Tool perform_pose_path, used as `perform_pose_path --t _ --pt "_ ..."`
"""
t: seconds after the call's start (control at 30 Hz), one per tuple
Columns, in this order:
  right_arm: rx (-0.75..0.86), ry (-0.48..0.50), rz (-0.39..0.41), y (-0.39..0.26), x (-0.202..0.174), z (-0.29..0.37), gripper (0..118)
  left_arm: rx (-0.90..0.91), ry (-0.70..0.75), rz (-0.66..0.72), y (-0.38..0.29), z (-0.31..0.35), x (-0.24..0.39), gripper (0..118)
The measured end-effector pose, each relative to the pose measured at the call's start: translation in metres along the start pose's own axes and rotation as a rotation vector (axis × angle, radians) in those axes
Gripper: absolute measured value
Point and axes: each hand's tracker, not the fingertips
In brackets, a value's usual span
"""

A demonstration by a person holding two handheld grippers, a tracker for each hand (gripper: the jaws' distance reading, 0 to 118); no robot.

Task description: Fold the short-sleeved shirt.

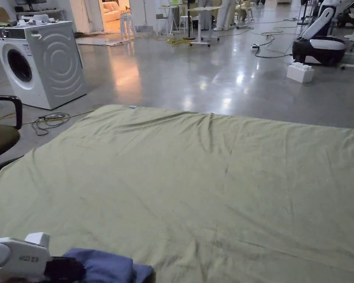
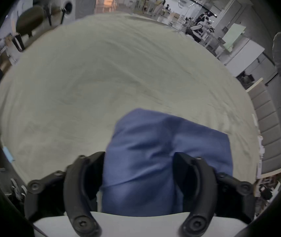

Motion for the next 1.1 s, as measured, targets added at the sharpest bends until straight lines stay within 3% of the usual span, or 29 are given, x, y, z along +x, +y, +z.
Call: perform_pose_path --t 0.1,0.2,0.27,0.4,0.53,0.63,0.73,0.83,0.93,0.97,1.1 --pt "0.031 -0.006 0.039 -0.001 0.002 0.014 0 0.044 0.098 -0.003 0.005 0.033 0.001 82" --pt "0.101 0.002 0.116 0.004 0.002 0.039 0 0.225 0.146 -0.057 0.008 0.095 0.017 82" --pt "0.159 -0.026 0.162 0.011 -0.001 0.056 0 0.356 0.079 -0.11 0.006 0.139 0.038 82" --pt "0.323 -0.098 0.194 0.033 -0.006 0.081 0 0.55 -0.181 -0.057 -0.02 0.224 0.09 82" --pt "0.443 -0.082 0.188 0.055 -0.006 0.106 0 0.744 -0.289 -0.15 -0.064 0.282 0.152 82" --pt "0.498 -0.142 0.232 0.067 -0.006 0.12 0 0.848 -0.314 -0.224 -0.1 0.3 0.2 80" --pt "0.585 -0.177 0.277 0.07 -0.007 0.135 0 0.916 -0.264 -0.304 -0.129 0.299 0.243 61" --pt "0.658 -0.175 0.283 0.068 -0.001 0.145 0 0.955 -0.189 -0.36 -0.152 0.293 0.281 54" --pt "0.716 -0.189 0.362 0.064 0.009 0.149 0 0.956 -0.146 -0.364 -0.17 0.288 0.305 35" --pt "0.701 -0.225 0.377 0.064 0.011 0.149 0 0.957 -0.148 -0.371 -0.176 0.288 0.31 24" --pt "0.698 -0.269 0.349 0.057 0.017 0.152 0 1.019 -0.079 -0.446 -0.204 0.28 0.326 7"
